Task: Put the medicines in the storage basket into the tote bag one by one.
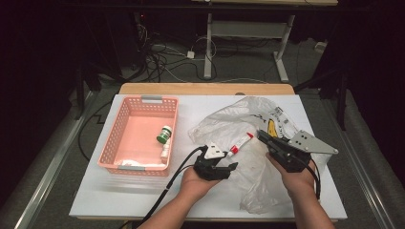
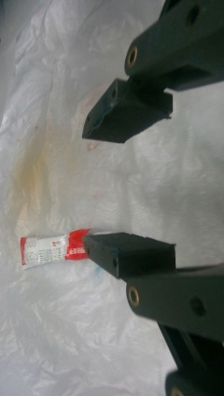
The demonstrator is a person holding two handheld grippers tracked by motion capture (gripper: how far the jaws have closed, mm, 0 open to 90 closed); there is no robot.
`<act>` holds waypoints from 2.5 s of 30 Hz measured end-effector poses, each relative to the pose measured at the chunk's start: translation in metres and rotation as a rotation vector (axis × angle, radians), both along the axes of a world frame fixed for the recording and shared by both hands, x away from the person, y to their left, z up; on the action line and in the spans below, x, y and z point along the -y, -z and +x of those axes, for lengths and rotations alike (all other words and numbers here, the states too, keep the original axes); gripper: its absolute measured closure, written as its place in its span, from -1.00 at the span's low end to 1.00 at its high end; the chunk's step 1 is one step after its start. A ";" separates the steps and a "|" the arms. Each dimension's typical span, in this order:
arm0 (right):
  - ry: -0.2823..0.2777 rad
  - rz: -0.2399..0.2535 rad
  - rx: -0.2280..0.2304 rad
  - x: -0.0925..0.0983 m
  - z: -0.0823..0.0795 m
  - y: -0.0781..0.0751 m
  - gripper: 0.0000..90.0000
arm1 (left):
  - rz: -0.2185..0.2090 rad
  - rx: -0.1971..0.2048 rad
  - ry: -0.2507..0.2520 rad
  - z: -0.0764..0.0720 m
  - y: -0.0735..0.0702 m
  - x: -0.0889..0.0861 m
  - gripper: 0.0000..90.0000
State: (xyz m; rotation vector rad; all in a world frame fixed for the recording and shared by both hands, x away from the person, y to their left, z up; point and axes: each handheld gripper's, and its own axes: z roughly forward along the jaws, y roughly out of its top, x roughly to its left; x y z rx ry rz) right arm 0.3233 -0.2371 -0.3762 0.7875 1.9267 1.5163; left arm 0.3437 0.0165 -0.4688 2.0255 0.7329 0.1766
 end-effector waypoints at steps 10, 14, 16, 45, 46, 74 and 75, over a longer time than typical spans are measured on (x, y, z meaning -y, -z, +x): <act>-0.002 -0.010 -0.005 -0.001 -0.003 0.001 1.00 | -0.003 -0.008 -0.006 -0.021 -0.001 -0.028 -0.40; -0.003 -0.013 -0.002 -0.001 -0.004 0.002 1.00 | -0.010 -0.011 -0.010 -0.029 -0.006 -0.039 -0.56; -0.002 -0.014 -0.002 -0.001 -0.004 0.002 1.00 | -0.015 -0.002 -0.010 -0.032 -0.008 -0.042 -0.65; -0.002 -0.009 0.002 0.003 -0.006 0.000 1.00 | -0.028 0.047 -0.076 -0.042 -0.040 -0.078 -1.00; -0.001 -0.007 0.002 0.003 -0.005 0.000 1.00 | -0.032 0.050 -0.092 -0.041 -0.041 -0.083 -1.00; 0.004 -0.007 -0.005 0.004 -0.005 0.001 1.00 | 0.038 0.080 -0.383 -0.014 -0.055 -0.186 -1.00; 0.003 -0.008 -0.005 0.004 -0.004 0.001 1.00 | 0.039 0.080 -0.389 -0.014 -0.055 -0.188 -1.00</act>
